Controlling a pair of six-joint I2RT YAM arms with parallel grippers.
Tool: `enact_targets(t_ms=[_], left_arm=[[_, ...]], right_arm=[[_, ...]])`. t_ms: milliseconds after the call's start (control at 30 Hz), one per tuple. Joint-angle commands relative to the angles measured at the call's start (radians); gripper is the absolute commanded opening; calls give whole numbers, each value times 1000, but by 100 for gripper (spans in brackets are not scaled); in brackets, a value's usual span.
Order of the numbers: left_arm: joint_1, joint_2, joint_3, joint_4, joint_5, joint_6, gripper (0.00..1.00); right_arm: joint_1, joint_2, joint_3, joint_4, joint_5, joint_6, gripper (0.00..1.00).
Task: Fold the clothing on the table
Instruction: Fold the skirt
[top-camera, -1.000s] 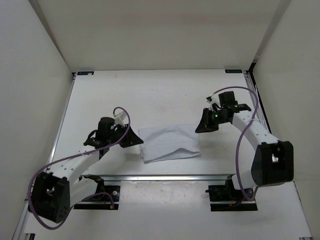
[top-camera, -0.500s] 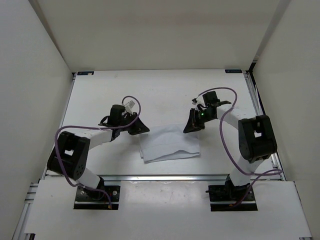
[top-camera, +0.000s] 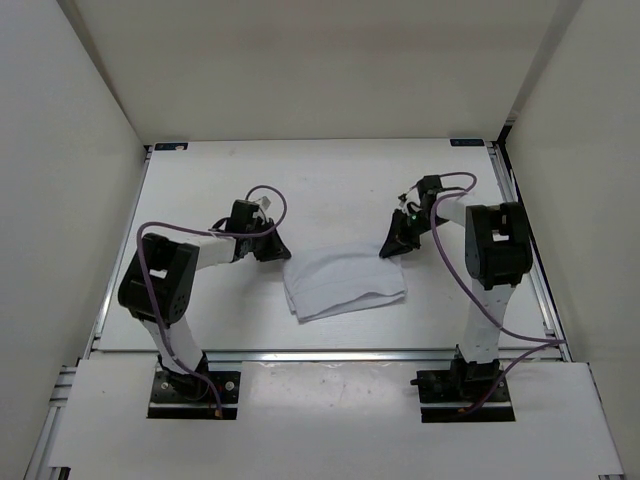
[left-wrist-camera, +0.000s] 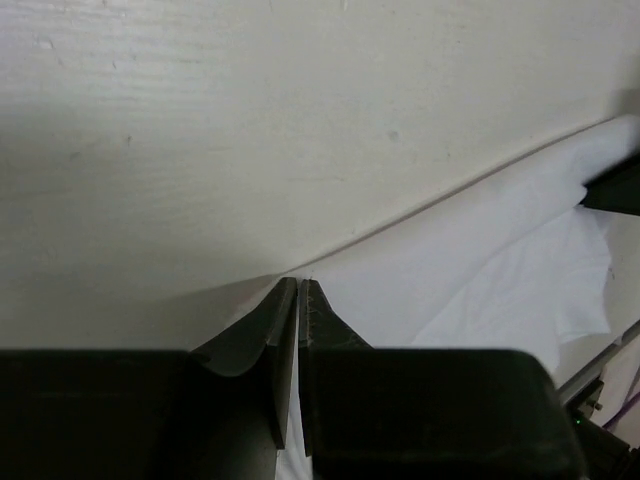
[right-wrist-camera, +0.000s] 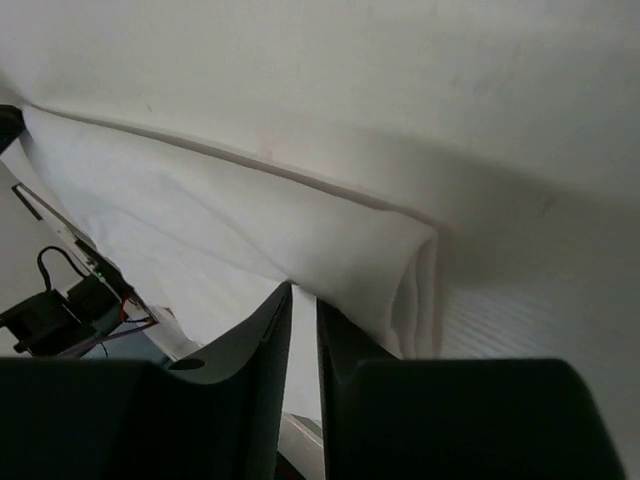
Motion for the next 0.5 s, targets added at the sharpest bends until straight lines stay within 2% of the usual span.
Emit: enact_targets(t_ms=[0,100,233,367,433,467], left_arm=[[-7,44,72,-96,-68,56,10],[-12,90,106,-131,-102,74,9],[26,90,112,-76,-10,25,8],[23,3,115,-62,-15,19,10],[19,-49,121,-79,6,14,17],[17,-78,117,-78,13,10,26]], right_arm=[[-22,71,94,-45,102,-58,23],[-35,79,152,-41,75,-61,27],[-41,4,170,-22,-31,-65,32],[-32,-126,148,-45,42,-93,40],[-50,-180,118,-60,82,-101,45],[-53,-188,104,-82,110,-105,45]])
